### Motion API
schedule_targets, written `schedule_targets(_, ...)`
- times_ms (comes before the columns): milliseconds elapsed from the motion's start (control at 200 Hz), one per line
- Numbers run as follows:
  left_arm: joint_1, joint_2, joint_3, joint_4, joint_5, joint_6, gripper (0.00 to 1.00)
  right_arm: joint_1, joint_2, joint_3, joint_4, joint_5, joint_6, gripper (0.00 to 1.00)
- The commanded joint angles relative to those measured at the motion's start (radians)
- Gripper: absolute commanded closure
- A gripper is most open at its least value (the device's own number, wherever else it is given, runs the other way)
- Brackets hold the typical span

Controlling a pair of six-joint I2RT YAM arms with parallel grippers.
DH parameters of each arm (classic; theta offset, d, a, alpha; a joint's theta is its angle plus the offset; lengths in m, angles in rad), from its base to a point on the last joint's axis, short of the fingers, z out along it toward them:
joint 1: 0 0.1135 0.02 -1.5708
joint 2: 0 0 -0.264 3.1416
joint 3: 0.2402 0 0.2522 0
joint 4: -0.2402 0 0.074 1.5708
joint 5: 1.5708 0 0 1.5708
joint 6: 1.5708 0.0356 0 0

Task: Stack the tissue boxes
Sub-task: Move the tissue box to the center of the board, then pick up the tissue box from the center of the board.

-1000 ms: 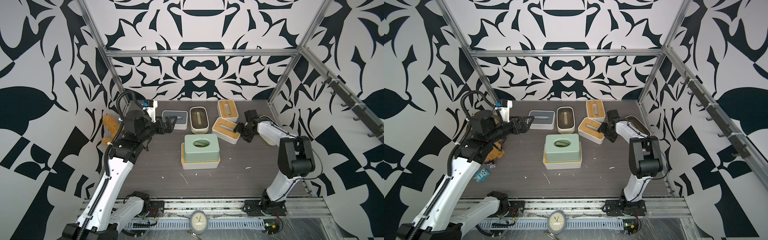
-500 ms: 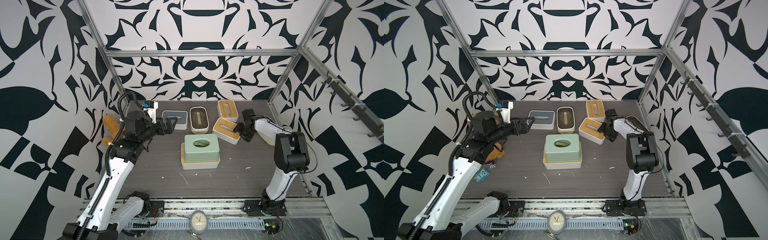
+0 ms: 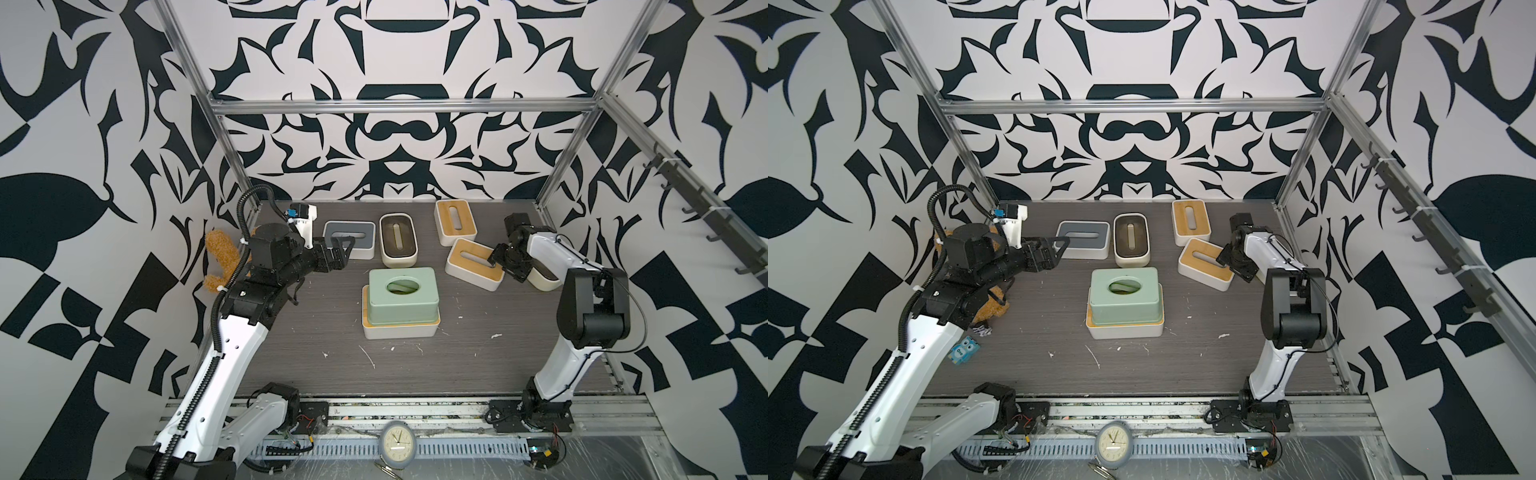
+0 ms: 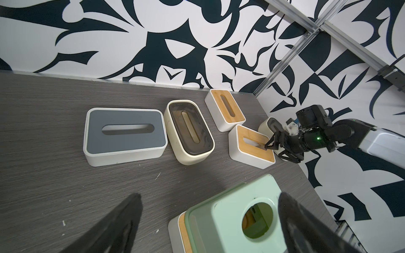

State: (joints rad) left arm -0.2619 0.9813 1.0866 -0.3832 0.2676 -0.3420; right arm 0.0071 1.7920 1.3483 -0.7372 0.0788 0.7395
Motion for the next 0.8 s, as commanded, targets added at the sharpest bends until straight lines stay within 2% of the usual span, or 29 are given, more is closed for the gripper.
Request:
schedule_targets(0,0.003,-0.018,-0.009,0.002,-0.009,0.011,0.01,0.018,-0.111,0.033,-0.087,-0.026,0.181,0.19)
schedule_targets(205,0.003,-0.003,-0.016,0.001,0.002,0.006,0.01,0.069,-0.181,-0.074,-0.049,-0.135,0.530,0.17)
schedule_targets(325,0.003,-0.001,-0.021,0.004,0.017,-0.002,0.01,0.074,-0.182,-0.118,0.010,-0.190,0.671,0.19)
schedule_targets(395,0.003,-0.005,-0.024,0.001,0.026,-0.005,0.00,0.079,-0.170,-0.123,0.018,-0.170,0.723,0.20)
schedule_targets(530,0.003,-0.020,-0.037,0.001,0.025,-0.005,0.00,0.077,-0.120,-0.143,0.079,-0.216,0.820,0.21)
schedule_targets(795,0.003,-0.022,-0.059,-0.001,0.042,-0.016,0.00,0.076,-0.005,-0.074,0.115,-0.232,0.873,0.23)
